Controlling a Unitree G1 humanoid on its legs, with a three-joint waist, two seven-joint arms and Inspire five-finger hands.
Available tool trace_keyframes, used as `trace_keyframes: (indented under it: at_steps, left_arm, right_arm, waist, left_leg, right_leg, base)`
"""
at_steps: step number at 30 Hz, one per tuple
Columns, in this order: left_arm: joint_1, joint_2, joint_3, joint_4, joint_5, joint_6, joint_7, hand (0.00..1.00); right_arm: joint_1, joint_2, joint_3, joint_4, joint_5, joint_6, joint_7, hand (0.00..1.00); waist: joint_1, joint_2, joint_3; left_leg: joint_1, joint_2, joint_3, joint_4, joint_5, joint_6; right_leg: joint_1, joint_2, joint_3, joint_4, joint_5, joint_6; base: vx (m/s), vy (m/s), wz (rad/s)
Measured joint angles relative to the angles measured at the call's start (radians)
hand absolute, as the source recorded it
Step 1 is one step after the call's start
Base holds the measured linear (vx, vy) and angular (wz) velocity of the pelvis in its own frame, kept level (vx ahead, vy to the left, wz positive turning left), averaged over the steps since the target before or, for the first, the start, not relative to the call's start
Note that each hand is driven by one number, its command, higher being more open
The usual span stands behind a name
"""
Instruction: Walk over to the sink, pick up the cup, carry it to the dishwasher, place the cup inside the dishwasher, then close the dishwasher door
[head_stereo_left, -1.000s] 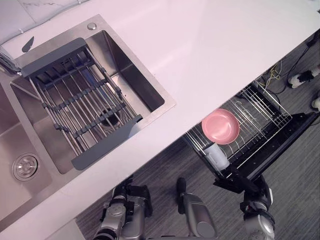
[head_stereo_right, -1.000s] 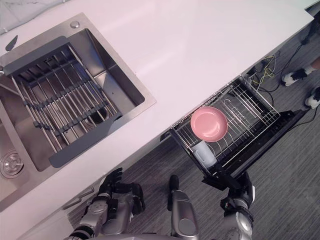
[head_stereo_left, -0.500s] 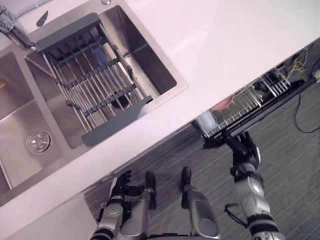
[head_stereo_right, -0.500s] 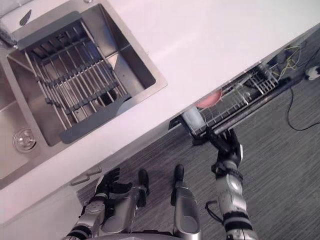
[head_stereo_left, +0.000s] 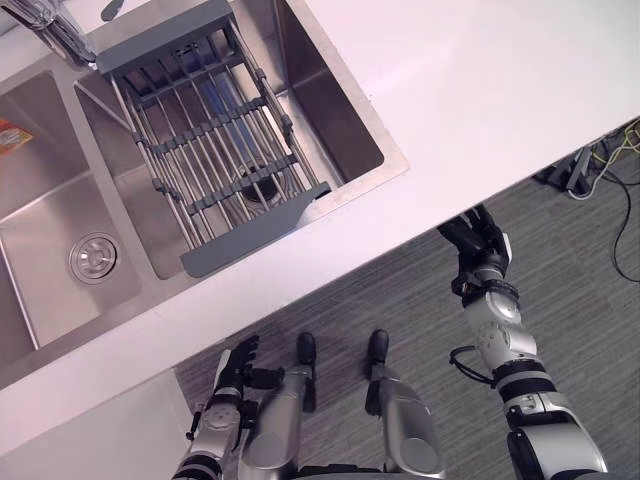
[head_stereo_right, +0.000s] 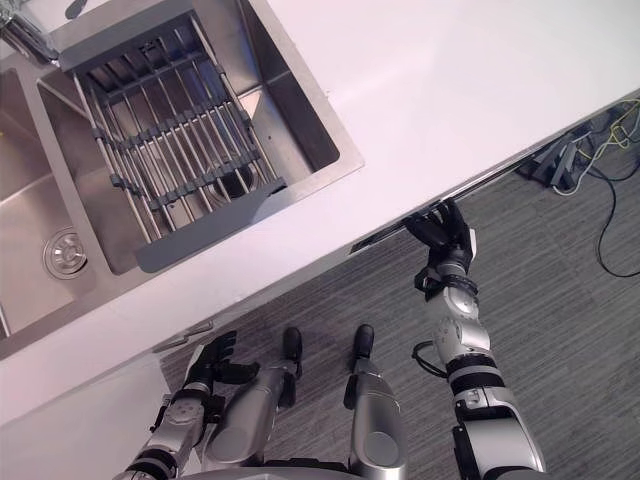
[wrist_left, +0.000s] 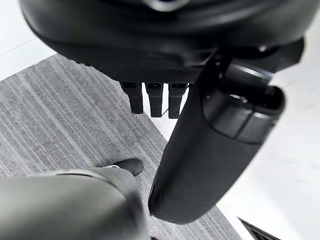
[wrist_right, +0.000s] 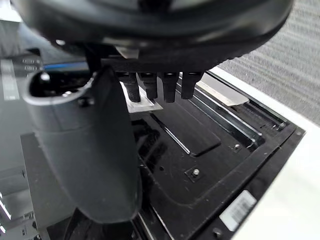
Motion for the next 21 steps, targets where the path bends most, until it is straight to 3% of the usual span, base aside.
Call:
trace_keyframes:
  at_steps: [14,21]
  left_arm:
    - [-0.008,0.001,0.002,0.002,0.029,-0.004,-0.014,0.90]
    - [-0.012,-0.011,-0.001,0.006,0.030,-0.003,-0.014,0.90]
  right_arm:
    - [-0.015,-0.017,0.053,-0.001,-0.079,0.002,-0.028,0.90]
    - [0.094,-0.020,0.025,-0.117,-0.163,0.013,-0.047,0.90]
  waist:
    - [0.004,0.010,0.005]
    - [0.003,0.022,0.010]
  left_leg:
    - [-0.019,0.029,-0.010,0.033,-0.007,-0.012]
    - [0.001,0.029,-0.029,0.028,-0.007,-0.017]
  right_leg:
    - [0.005,0.025,-0.008,-0.016,0.010,-0.013]
    - [0.028,0.025,-0.024,-0.016,-0.001,-0.019]
  base:
    - [-0.01,-0.001,0.00]
    - [0.03,0.004,0.07]
